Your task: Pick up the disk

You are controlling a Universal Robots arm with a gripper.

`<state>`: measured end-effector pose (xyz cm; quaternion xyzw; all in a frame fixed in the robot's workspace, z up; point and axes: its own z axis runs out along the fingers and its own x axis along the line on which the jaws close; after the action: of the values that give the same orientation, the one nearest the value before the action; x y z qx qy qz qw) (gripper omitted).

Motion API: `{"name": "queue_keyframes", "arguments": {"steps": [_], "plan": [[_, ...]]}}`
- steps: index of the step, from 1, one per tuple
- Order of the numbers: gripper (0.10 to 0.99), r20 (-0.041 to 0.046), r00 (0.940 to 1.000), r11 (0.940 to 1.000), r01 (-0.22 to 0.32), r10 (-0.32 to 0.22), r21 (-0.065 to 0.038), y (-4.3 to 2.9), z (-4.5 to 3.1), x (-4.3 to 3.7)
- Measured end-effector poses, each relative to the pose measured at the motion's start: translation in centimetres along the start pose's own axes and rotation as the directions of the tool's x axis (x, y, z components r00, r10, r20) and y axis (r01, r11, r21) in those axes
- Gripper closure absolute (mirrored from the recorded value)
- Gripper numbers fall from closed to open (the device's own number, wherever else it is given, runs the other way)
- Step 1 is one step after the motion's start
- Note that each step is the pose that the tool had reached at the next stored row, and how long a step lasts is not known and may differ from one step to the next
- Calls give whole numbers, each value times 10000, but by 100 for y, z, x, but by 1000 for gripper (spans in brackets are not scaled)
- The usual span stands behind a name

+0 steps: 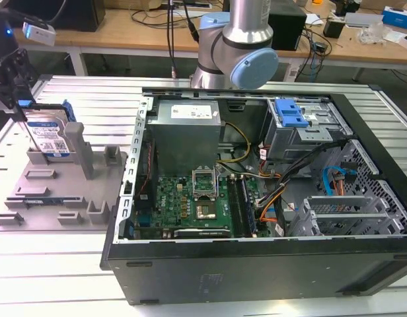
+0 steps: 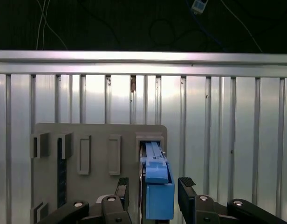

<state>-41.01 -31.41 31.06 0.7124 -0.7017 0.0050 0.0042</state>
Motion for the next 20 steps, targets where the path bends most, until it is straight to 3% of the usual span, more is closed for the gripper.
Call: {"name": "queue_keyframes", "arguments": {"steps": [5, 8, 20], "plan": [[561, 0, 10000, 10000, 2, -2, 3, 1, 31, -5], [694, 0, 10000, 10000, 2, -2, 6, 3, 48, -7], [694, 0, 10000, 10000, 1, -1, 6, 2, 100, -9]]}}
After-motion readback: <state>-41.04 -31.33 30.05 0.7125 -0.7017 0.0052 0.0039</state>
